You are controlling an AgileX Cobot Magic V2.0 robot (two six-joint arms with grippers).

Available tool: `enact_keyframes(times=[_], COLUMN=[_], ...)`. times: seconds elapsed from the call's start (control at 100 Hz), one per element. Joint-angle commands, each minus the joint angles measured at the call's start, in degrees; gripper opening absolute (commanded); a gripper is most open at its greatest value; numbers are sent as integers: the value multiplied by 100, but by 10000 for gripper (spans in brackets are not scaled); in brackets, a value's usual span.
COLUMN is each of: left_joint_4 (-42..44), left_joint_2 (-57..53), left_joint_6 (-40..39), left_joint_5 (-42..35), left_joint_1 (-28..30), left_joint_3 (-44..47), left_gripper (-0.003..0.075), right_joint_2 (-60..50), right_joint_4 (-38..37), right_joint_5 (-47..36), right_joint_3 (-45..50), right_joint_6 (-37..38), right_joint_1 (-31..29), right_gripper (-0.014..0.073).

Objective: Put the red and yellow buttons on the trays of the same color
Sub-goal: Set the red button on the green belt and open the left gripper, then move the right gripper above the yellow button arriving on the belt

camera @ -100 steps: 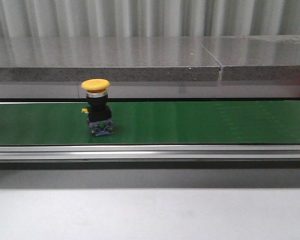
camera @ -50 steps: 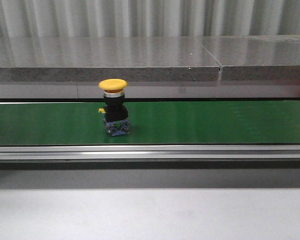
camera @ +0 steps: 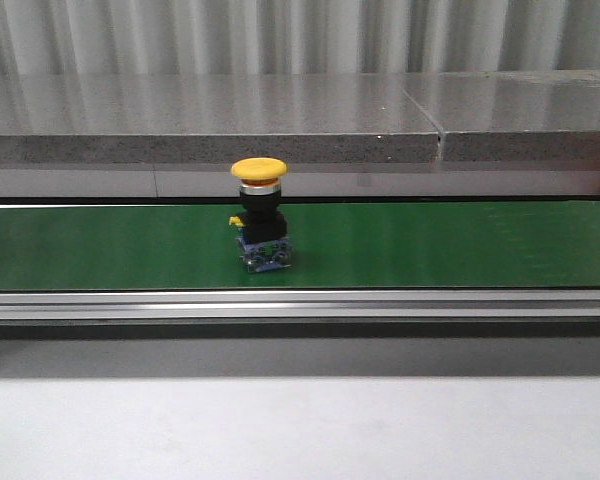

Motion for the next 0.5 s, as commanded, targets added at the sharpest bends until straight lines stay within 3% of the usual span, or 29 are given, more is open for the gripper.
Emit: enact_keyframes(times=[0.0, 0.3, 0.49], left_joint_4=[-123, -188, -188], left_joint_2=[-531, -1776, -1924], left_joint_6=[15, 15, 15], left_joint_5=[-418, -394, -396], left_joint_1=[-38, -38, -38], left_joint_3=[190, 949, 952], left_gripper=[-21, -20, -21], right_joint_2=[-32, -32, 43], right_joint_4=[-55, -55, -86], right_joint_5=[-444, -444, 143], right_joint_3=[-86, -141, -694], right_joint_6=[-34, -34, -40], right_joint_1=[-26, -26, -26], right_gripper=[-115, -115, -115])
